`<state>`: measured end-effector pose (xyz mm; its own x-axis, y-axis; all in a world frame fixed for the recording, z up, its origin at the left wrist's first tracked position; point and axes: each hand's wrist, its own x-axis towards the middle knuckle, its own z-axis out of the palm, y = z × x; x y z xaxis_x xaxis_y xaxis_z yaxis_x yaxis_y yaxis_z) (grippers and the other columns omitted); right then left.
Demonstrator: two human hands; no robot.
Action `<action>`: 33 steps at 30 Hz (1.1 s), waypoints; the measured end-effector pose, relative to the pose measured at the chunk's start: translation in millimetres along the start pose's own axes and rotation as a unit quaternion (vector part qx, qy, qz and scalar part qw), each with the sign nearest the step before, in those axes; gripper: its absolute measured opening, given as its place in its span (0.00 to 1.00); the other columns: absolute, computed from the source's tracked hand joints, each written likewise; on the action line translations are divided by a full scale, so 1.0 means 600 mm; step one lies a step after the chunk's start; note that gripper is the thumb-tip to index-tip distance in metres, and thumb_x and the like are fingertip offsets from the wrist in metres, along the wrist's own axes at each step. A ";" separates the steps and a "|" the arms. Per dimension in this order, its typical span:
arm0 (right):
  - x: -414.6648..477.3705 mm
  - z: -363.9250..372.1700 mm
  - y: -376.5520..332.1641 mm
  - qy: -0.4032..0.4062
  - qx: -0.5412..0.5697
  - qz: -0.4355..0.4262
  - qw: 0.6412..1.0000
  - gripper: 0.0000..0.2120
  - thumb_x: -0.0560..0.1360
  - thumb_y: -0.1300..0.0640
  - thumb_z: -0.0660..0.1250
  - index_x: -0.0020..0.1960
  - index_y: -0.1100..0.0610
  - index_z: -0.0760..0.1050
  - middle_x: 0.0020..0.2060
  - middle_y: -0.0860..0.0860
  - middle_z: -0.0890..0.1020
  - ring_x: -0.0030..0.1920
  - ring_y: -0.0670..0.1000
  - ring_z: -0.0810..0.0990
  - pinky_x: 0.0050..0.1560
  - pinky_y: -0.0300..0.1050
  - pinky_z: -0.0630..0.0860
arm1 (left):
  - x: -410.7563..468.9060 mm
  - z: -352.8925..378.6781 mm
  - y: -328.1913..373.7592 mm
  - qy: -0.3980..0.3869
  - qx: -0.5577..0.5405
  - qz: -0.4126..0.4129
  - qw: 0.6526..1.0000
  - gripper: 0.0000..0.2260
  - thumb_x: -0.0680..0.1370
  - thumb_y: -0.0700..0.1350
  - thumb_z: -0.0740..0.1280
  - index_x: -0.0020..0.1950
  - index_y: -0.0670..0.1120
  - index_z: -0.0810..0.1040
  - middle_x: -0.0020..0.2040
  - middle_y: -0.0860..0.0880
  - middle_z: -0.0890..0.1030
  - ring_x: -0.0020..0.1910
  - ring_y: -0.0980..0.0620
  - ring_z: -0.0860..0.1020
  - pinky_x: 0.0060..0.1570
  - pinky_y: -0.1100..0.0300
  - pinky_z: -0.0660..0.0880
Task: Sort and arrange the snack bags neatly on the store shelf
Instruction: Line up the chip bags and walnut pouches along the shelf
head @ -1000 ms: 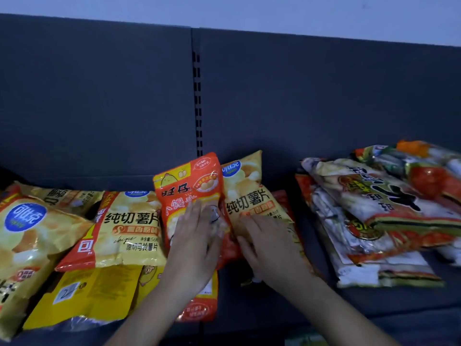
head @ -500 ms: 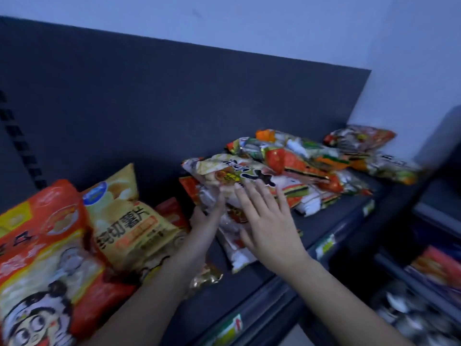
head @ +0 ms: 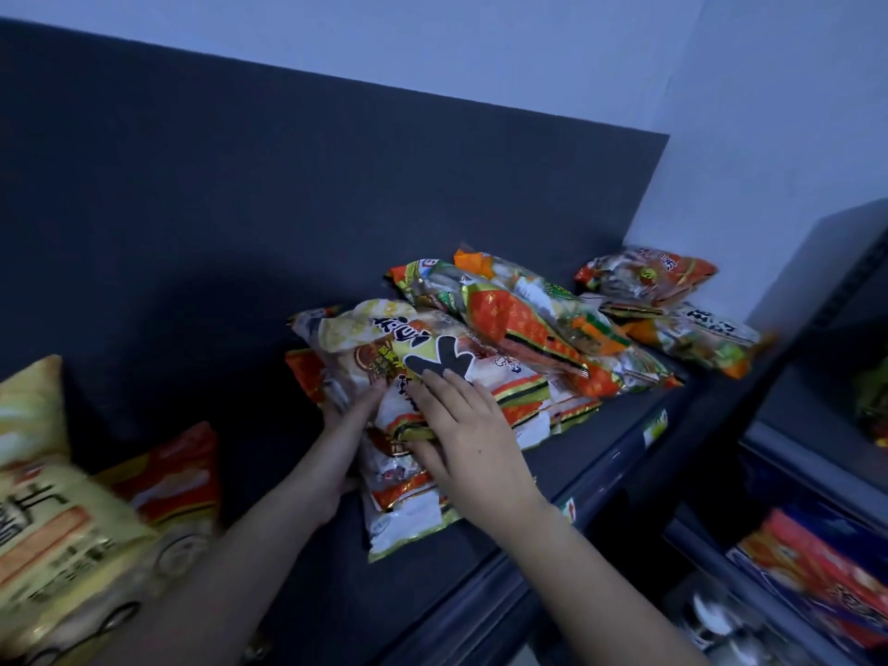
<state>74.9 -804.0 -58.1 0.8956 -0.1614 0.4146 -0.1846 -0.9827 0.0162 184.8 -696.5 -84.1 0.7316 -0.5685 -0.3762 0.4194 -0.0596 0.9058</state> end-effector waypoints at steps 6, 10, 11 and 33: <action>0.005 0.007 0.109 -0.042 0.012 0.013 0.999 0.25 0.74 0.46 0.53 0.67 0.55 0.70 0.65 0.53 0.75 0.68 0.57 0.71 0.68 0.58 0.63 | 0.058 0.093 -0.004 -0.021 -0.015 0.024 0.999 0.34 0.72 0.63 0.66 0.74 0.62 0.55 0.61 0.58 0.75 0.52 0.58 0.75 0.60 0.44 0.72; 0.008 0.012 0.157 -0.053 0.036 0.016 0.998 0.26 0.75 0.45 0.53 0.70 0.54 0.67 0.69 0.53 0.71 0.71 0.55 0.66 0.71 0.58 0.60 | 0.076 0.136 0.000 -0.026 -0.022 0.040 0.999 0.35 0.73 0.62 0.66 0.75 0.61 0.53 0.64 0.56 0.74 0.52 0.60 0.76 0.52 0.52 0.76; 0.008 0.014 0.163 -0.051 0.040 0.016 0.998 0.26 0.75 0.45 0.53 0.71 0.54 0.66 0.69 0.52 0.70 0.72 0.55 0.65 0.71 0.59 0.60 | 0.078 0.141 0.000 -0.028 -0.025 0.042 0.998 0.35 0.73 0.61 0.66 0.75 0.61 0.52 0.65 0.55 0.74 0.52 0.60 0.76 0.50 0.54 0.76; 0.100 -0.039 -0.201 -0.104 0.062 -0.288 0.950 0.22 0.77 0.40 0.55 0.66 0.50 0.63 0.57 0.48 0.75 0.57 0.52 0.74 0.53 0.47 0.68 | -0.269 -0.172 0.028 0.257 0.604 0.146 0.740 0.23 0.73 0.47 0.60 0.65 0.38 0.74 0.63 0.41 0.74 0.64 0.44 0.71 0.64 0.56 0.66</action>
<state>141.6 -693.2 -13.9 0.8965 0.4049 0.1800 0.3983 -0.9144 0.0729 129.3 -521.3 -28.2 0.9339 -0.3342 0.1271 -0.3574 -0.8623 0.3587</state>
